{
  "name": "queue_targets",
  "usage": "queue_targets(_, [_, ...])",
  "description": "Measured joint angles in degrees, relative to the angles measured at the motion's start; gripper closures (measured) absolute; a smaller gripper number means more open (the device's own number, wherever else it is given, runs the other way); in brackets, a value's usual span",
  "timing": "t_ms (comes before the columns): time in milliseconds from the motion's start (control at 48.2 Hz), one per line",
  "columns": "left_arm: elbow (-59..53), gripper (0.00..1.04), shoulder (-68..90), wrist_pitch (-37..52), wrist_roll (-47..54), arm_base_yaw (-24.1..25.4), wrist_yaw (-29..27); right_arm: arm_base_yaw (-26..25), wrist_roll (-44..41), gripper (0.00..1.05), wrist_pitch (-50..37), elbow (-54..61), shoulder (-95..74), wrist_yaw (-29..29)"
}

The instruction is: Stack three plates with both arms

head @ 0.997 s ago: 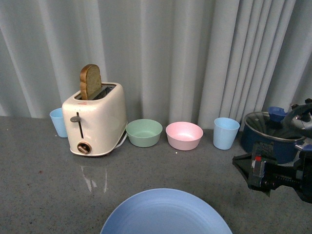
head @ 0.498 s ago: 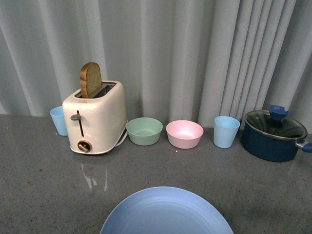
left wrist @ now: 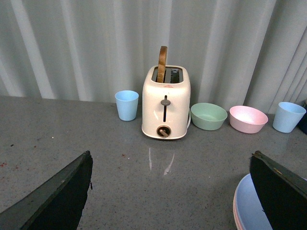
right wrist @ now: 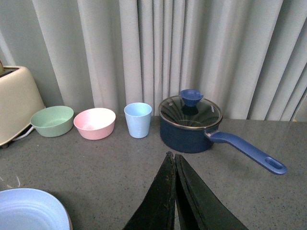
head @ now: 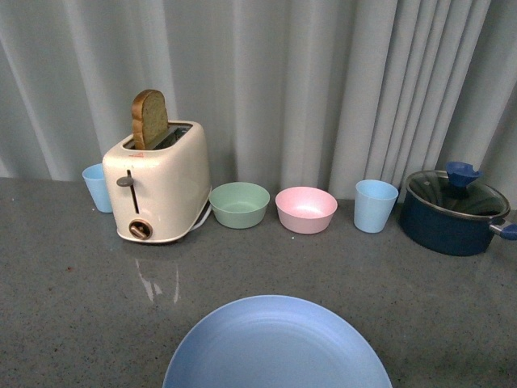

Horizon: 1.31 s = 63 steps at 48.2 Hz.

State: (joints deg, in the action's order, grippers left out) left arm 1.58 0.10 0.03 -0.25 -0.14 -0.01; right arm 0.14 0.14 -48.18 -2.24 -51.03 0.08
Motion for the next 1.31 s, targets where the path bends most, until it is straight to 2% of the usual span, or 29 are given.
queue_targets(208, [0.0, 0.07, 0.02, 0.0, 0.0, 0.0, 0.0, 0.0, 0.0, 1.02, 9.05, 1.68, 10.49, 0.0])
queue_targets(872, [0.0, 0.07, 0.02, 0.0, 0.0, 0.0, 0.0, 0.0, 0.0, 1.02, 29.55, 1.9, 32.59, 0.0])
queue_targets(1308, [0.0, 0.07, 0.02, 0.0, 0.0, 0.0, 0.0, 0.0, -0.02, 1.02, 37.62, 1.9, 40.7, 0.0])
